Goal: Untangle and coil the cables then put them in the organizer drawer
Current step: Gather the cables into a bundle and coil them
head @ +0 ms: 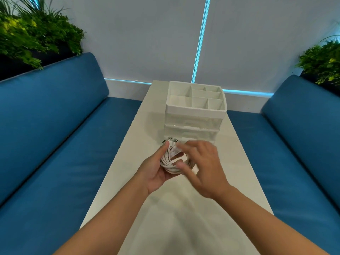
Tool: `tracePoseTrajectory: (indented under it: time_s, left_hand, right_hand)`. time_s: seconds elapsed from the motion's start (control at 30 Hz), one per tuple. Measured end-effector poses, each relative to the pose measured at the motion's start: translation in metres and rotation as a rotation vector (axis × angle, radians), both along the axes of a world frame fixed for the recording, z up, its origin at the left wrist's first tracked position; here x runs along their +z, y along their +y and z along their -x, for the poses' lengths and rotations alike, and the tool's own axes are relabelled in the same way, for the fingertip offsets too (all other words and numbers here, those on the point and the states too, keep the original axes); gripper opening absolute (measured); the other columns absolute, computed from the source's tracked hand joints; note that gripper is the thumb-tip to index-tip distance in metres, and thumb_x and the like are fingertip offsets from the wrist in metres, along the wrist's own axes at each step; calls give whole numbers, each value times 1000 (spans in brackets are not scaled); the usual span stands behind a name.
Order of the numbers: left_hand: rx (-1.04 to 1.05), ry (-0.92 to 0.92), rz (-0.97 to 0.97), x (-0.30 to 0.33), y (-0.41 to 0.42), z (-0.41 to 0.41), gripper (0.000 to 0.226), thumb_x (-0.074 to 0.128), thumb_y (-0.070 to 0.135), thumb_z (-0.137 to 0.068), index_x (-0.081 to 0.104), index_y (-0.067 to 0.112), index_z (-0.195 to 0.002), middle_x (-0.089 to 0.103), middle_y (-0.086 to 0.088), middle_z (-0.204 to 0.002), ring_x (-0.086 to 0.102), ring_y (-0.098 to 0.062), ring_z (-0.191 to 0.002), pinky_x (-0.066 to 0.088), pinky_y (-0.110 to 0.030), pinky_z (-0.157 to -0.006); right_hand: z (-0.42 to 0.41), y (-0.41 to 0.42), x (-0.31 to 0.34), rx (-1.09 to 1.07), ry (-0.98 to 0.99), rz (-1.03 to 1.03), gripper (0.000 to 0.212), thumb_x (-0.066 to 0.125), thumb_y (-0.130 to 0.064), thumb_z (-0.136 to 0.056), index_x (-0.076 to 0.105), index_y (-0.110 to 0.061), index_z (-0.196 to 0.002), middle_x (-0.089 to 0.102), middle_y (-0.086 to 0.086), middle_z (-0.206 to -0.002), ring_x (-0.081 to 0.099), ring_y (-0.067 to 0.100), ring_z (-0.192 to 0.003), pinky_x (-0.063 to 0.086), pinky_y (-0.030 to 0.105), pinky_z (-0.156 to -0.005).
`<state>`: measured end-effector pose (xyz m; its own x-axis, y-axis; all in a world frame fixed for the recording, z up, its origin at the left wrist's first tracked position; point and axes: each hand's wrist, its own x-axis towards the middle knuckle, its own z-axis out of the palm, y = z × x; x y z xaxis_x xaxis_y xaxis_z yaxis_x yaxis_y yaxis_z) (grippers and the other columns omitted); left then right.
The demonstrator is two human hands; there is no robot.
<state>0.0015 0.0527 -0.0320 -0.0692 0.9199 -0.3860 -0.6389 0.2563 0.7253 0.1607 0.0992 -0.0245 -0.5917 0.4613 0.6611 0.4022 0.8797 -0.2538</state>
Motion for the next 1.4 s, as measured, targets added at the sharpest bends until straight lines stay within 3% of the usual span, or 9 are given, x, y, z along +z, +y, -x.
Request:
tracePoseTrajectory:
  time_s: [0.1,0.2,0.4,0.5,0.57,0.73,1.0,1.17,1.4]
  left_hand:
    - [-39,73,-30,2,-2,3,36,59,40,-93,70,13,-114,75,-6,-106,72,-20,-75,59,-32,-74]
    - [-97,168,-70,4,-3,-2,28,54,31,-97,69,11,-108,75,-5,-89,70,-17,-63,59,-30,-67]
    - [-132,426,-80,7,-4,-9,25,49,32,-101,60,18,-119,74,-7,-96,67,-21,-65,55,-29,-64]
    - [-113,538,-45,0,-1,-9,44,49,36,-99,32,47,-138,72,-3,-107,67,-23,-69,57,-35,-74]
    - [-137,624,-87,0,-1,-11,54,41,34,-101,20,61,-142,64,8,-123,70,-20,-90,56,-35,-85]
    - [-247,809,-117,1,3,-8,51,34,37,-104,19,55,-149,37,10,-154,44,-6,-125,36,-29,-103]
    - [-420,655,-70,-11,1,2,61,64,29,-95,33,26,-148,60,3,-132,63,-13,-114,57,-33,-89]
    - [-430,665,-72,-19,1,3,61,69,31,-91,39,26,-144,64,5,-129,64,-14,-114,56,-34,-93]
    - [-323,797,-75,-28,6,5,42,67,36,-92,52,31,-132,68,6,-119,66,-17,-108,54,-44,-96]
  right_hand:
    - [6,9,19,-223,190,566,51,41,-57,-95,51,-25,-134,54,-4,-129,50,12,-115,39,32,-99]
    - [9,20,29,-155,78,1223,49,39,-56,-96,59,-20,-124,65,1,-121,64,18,-105,49,44,-98]
    - [10,14,17,-66,-13,1105,37,44,-41,-100,67,-13,-104,71,11,-101,70,28,-80,55,40,-75]
    - [8,18,14,-55,-59,1077,34,46,-39,-100,68,-13,-102,68,5,-90,62,14,-61,45,26,-56]
    - [8,20,10,-47,-80,1081,34,46,-39,-100,68,-13,-103,67,1,-87,60,13,-60,44,24,-55]
    - [8,26,6,-43,-118,1052,34,47,-39,-99,70,-14,-101,68,3,-87,60,14,-61,43,23,-55]
    - [3,38,9,-93,-115,1249,46,54,-54,-92,68,-13,-105,73,8,-88,64,17,-65,52,35,-73]
    - [0,51,18,-116,-62,1566,53,44,-56,-95,59,-12,-120,69,12,-104,67,22,-79,53,36,-82]
    - [4,56,17,-104,-21,1604,48,52,-47,-95,58,-7,-121,66,12,-95,64,21,-76,52,32,-76]
